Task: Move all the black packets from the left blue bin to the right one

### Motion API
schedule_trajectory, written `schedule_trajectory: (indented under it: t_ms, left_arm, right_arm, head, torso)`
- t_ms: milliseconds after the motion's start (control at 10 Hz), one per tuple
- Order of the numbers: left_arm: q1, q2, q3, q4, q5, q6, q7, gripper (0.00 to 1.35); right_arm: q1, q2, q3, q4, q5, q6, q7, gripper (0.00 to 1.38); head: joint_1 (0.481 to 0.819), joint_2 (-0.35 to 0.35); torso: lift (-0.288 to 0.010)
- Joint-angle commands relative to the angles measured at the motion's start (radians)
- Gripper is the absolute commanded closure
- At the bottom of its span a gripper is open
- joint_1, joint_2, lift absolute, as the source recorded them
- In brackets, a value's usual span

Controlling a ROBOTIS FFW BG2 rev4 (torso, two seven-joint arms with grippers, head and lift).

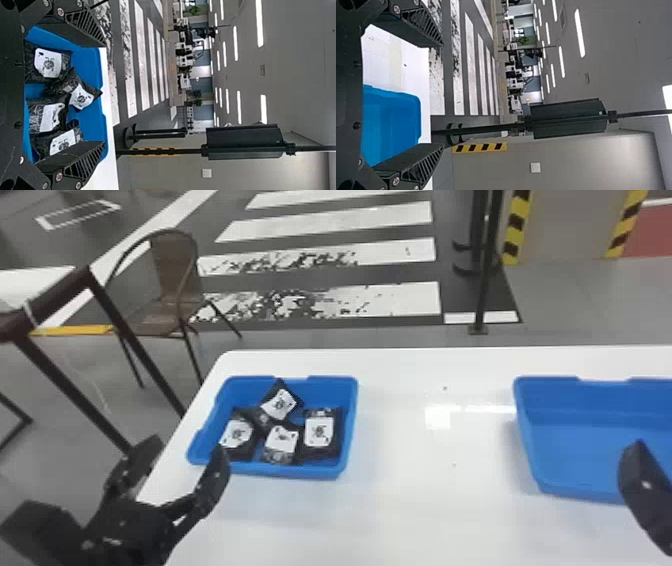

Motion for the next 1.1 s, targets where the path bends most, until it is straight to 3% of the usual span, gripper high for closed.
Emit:
schedule_trajectory:
  t_ms: [0,1000]
  left_arm:
    - [-0.002,-0.003,-0.002,0.0,0.002,0.0,0.0,0.17]
    - [-0.014,-0.003,-0.018,0.02,0.006,0.01,0.0,0.16]
  right_arm:
    - [0.0,-0.002,0.0,0.002,-0.002,0.0,0.0,0.12]
    - [0.002,-0.002,0.0,0.009,-0.009,0.0,0.008,0.13]
  head:
    - [0.695,0.237]
    - [0.695,0.233]
  torso:
    - [-0.14]
    - [-0.14]
